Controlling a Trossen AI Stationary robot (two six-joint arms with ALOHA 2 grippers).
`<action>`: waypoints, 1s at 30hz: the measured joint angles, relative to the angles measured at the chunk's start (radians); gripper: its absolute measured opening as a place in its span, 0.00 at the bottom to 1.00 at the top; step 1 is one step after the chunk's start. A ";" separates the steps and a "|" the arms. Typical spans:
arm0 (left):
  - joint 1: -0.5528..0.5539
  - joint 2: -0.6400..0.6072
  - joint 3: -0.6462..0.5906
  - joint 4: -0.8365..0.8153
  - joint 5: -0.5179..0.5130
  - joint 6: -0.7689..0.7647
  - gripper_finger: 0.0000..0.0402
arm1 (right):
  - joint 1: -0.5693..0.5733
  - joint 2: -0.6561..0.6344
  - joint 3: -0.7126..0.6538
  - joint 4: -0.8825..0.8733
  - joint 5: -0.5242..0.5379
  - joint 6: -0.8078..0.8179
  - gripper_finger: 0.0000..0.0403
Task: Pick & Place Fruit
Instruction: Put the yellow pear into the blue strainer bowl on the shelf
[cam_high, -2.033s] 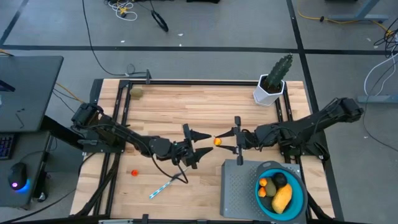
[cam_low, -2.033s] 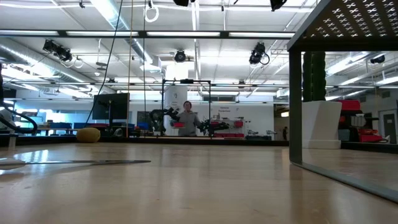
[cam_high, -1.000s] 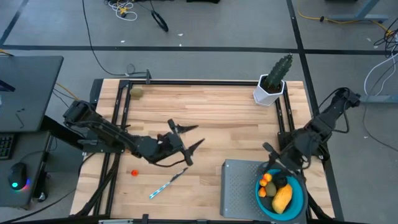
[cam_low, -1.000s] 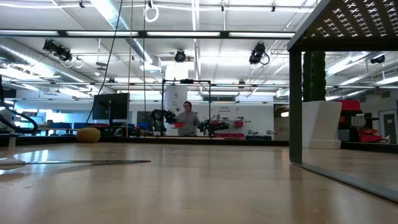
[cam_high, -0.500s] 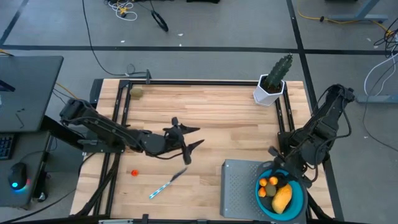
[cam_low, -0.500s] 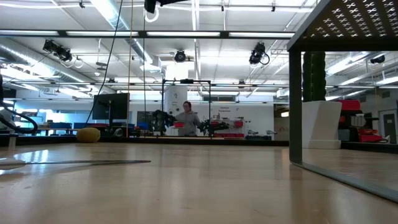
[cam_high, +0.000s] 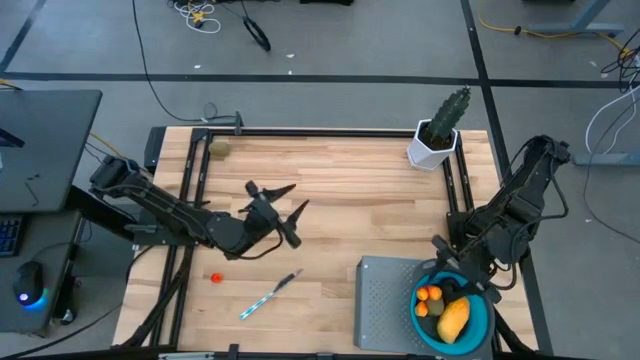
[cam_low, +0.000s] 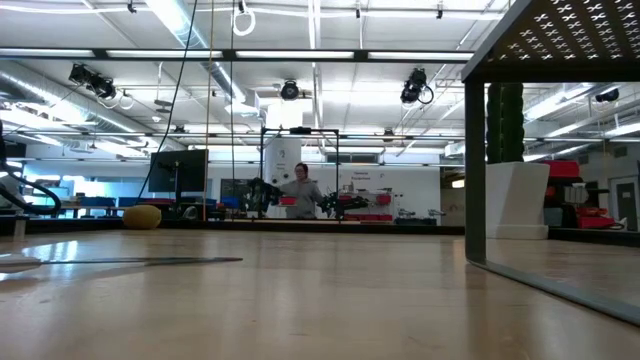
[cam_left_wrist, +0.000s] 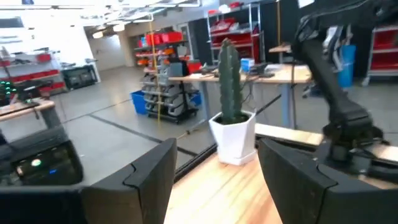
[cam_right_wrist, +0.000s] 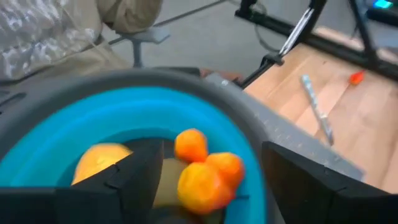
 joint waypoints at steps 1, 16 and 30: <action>-0.006 0.000 0.000 0.015 0.005 0.010 0.58 | 0.000 0.000 0.000 0.011 0.012 -0.010 0.70; -0.019 0.011 0.111 -0.932 0.536 -0.943 0.58 | 0.000 -0.001 0.000 0.064 0.547 -0.066 0.70; -0.065 0.058 0.257 -1.628 1.201 -1.591 0.58 | 0.000 -0.001 0.000 0.056 0.588 -0.063 0.70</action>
